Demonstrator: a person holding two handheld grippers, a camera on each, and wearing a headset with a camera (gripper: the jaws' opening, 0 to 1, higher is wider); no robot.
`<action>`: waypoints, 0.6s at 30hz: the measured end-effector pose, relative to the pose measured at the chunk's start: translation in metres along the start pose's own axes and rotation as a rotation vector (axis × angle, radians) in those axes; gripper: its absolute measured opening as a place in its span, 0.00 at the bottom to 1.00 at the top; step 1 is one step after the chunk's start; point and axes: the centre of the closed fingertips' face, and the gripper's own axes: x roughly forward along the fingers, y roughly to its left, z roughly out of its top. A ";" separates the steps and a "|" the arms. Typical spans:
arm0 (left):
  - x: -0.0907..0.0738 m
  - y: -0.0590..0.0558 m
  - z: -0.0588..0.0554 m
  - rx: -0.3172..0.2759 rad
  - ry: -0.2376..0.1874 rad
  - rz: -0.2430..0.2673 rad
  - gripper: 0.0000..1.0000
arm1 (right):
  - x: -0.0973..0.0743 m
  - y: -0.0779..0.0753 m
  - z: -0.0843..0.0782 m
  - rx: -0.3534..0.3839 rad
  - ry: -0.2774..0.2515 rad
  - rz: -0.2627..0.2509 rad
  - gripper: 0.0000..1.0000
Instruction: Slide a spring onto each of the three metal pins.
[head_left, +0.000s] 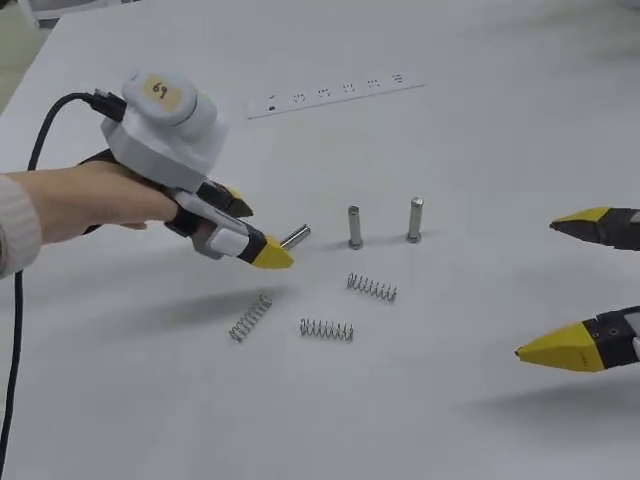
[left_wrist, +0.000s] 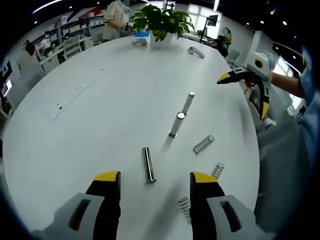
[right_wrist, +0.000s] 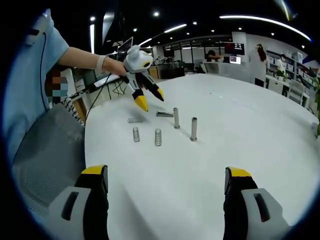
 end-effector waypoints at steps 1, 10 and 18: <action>0.001 0.001 0.000 0.003 0.009 0.001 0.49 | 0.000 0.000 0.000 0.000 0.000 0.000 0.96; 0.013 0.005 0.003 0.001 0.051 -0.004 0.39 | 0.000 0.001 -0.006 0.012 0.005 0.003 0.96; 0.018 0.006 0.007 -0.018 0.062 -0.002 0.31 | -0.002 0.000 -0.010 0.025 0.007 0.000 0.96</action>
